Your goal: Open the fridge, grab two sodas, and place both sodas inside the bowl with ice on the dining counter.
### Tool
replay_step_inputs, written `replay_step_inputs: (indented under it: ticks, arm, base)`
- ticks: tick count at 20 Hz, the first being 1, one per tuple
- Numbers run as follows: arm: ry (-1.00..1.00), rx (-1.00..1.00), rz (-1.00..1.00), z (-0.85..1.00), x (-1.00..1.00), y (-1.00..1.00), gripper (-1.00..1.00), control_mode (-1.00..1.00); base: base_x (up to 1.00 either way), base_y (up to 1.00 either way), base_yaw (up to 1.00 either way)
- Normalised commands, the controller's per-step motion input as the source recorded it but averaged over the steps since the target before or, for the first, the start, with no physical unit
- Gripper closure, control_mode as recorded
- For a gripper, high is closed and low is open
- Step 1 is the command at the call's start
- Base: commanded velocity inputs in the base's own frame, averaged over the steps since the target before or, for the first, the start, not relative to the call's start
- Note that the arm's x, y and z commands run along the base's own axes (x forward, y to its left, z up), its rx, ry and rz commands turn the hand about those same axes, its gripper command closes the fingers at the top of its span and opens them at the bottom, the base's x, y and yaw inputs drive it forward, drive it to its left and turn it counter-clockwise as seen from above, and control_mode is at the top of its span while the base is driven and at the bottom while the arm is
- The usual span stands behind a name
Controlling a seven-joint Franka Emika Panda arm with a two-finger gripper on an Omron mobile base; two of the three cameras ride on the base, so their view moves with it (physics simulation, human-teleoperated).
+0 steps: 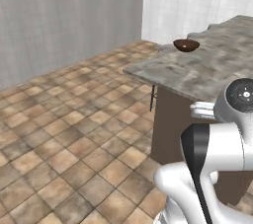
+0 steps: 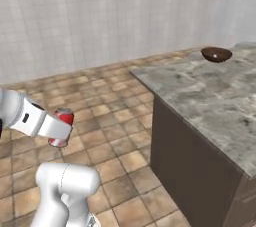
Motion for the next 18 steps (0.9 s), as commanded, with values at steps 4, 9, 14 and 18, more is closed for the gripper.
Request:
replay_step_inputs:
  ticks: [4,9,14,18]
  arm:
    - [0.00,0.00,0.00,0.00,0.00,0.00,1.00,1.00]
    - [0.00,0.00,0.00,0.00,0.00,0.00,1.00,1.00]
    - [0.00,0.00,0.00,0.00,0.00,0.00,1.00,1.00]
    - [0.00,0.00,0.00,0.00,0.00,0.00,1.00,1.00]
  base:
    - [0.58,0.81,-0.45]
    - [0.59,0.85,-0.43]
    - [0.63,0.87,-0.42]
    - [0.57,0.89,-0.42]
